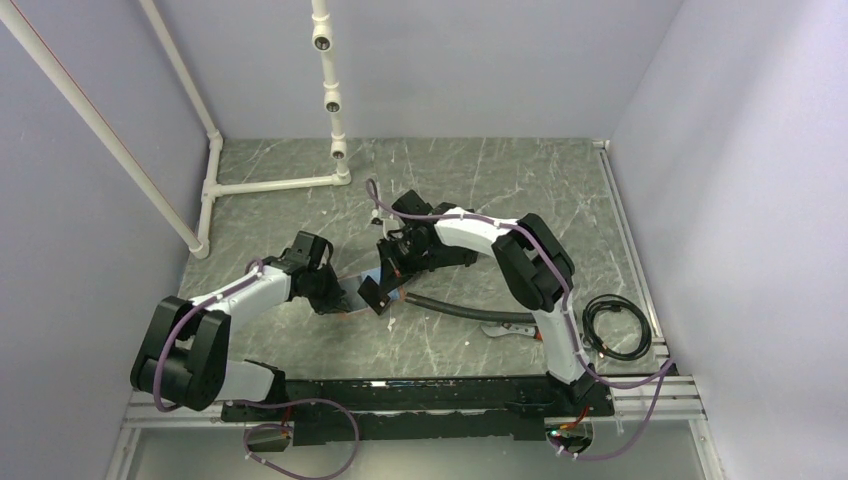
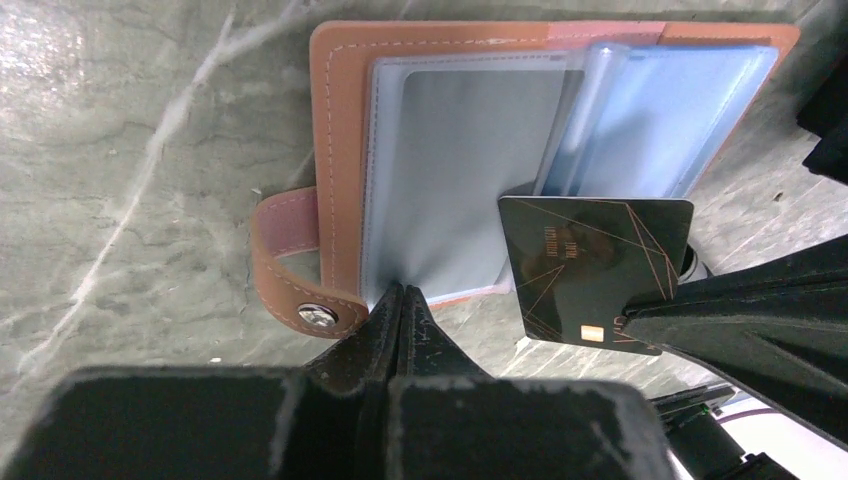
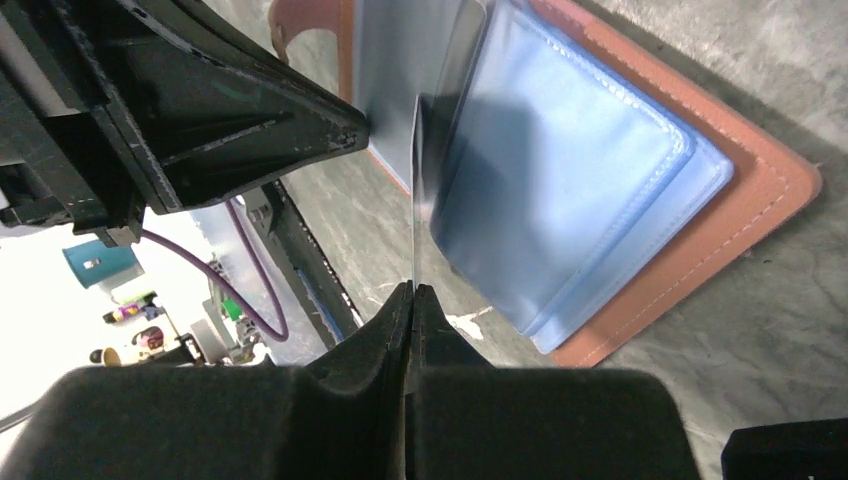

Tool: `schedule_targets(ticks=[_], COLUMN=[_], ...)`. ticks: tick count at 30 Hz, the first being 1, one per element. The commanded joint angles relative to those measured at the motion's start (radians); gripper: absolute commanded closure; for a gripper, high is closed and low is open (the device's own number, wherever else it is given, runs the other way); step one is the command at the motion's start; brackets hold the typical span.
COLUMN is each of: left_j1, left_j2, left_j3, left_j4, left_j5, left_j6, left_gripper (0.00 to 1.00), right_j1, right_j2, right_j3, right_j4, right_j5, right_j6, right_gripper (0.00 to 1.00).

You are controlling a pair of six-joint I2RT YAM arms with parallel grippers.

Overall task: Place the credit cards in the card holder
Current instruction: Insert the credit card into the card holder.

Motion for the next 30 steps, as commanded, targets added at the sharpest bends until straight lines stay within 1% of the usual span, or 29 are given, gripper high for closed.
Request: schedule_targets(ticks=[1, 6, 13, 17, 28, 30], left_j1=[-0.003, -0.003, -0.003, -0.003, -0.003, -0.003], left_j2=[0.037, 0.031, 0.010, 0.011, 0.020, 0.018], left_j3=[-0.024, -0.031, -0.030, -0.027, -0.022, -0.021], left_j4=[-0.001, -0.009, -0.030, -0.026, -0.032, -0.033], left_j5=[-0.048, -0.060, -0.074, -0.072, -0.073, -0.075], left_j6=[-0.031, -0.041, -0.038, -0.034, -0.021, -0.020], left_gripper=[1.00, 1.00, 1.00, 1.00, 1.00, 1.00], right_j1=[-0.015, -0.028, -0.077, -0.067, -0.055, -0.057], right_j2=[-0.039, -0.033, -0.068, -0.037, 0.002, -0.013], right_j3=[-0.026, -0.044, -0.096, -0.083, -0.071, -0.071], right_j4=[0.059, 0.060, 0.087, 0.090, 0.134, 0.122], right_j5=[-0.055, -0.051, -0.049, -0.091, -0.127, -0.102], right_j6=[0.000, -0.002, 0.002, -0.009, -0.006, -0.014], right_gripper=[1.00, 1.00, 1.00, 1.00, 1.00, 1.00])
